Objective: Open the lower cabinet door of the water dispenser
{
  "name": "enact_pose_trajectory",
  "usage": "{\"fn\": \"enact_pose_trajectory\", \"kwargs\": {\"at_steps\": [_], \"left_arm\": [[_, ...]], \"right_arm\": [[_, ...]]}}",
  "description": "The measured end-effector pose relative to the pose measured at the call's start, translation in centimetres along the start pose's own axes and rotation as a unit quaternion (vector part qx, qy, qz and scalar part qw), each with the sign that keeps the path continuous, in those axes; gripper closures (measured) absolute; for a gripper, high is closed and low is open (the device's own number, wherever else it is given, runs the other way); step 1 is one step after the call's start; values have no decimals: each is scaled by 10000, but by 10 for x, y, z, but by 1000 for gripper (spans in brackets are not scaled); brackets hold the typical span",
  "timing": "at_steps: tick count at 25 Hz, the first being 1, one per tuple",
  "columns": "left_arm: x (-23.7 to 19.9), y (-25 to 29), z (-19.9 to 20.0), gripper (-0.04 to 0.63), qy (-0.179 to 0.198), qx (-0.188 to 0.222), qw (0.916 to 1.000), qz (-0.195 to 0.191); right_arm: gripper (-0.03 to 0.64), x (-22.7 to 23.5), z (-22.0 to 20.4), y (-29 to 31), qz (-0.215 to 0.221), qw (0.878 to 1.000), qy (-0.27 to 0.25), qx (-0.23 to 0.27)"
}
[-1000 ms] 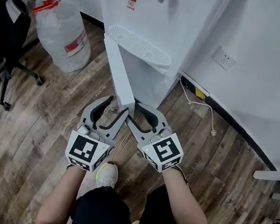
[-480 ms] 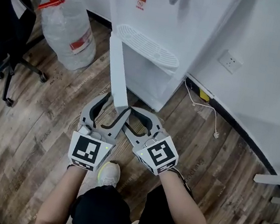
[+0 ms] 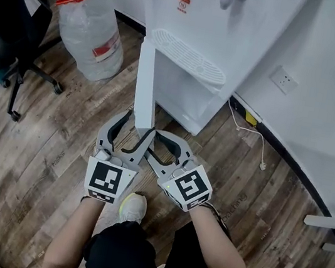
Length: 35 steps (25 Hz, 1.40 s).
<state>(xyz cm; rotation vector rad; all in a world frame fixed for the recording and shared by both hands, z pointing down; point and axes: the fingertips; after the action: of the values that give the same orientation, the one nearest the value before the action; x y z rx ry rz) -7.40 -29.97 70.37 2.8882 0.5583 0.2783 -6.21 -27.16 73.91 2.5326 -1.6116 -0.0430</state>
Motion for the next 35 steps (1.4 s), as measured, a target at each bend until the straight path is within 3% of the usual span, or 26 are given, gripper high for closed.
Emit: {"fn": "enact_pose_trajectory", "kwargs": {"at_steps": [10, 35], "left_arm": [[-21, -17, -7, 336, -194, -14, 9995, 257], [-100, -61, -29, 336, -431, -108, 9930, 1097]], "right_arm": [[451, -11, 0, 6, 211, 9997, 75, 31], [557, -34, 26, 48, 511, 9980, 168, 334]]}}
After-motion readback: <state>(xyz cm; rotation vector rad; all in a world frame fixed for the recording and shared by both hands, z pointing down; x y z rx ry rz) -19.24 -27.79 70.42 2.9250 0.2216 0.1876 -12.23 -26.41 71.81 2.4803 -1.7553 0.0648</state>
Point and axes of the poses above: the fingertips, and each gripper's own axes: y forward along the fingers, x to its right, z out of its top, and after that the axes turned 1 degree about -z, right-handed
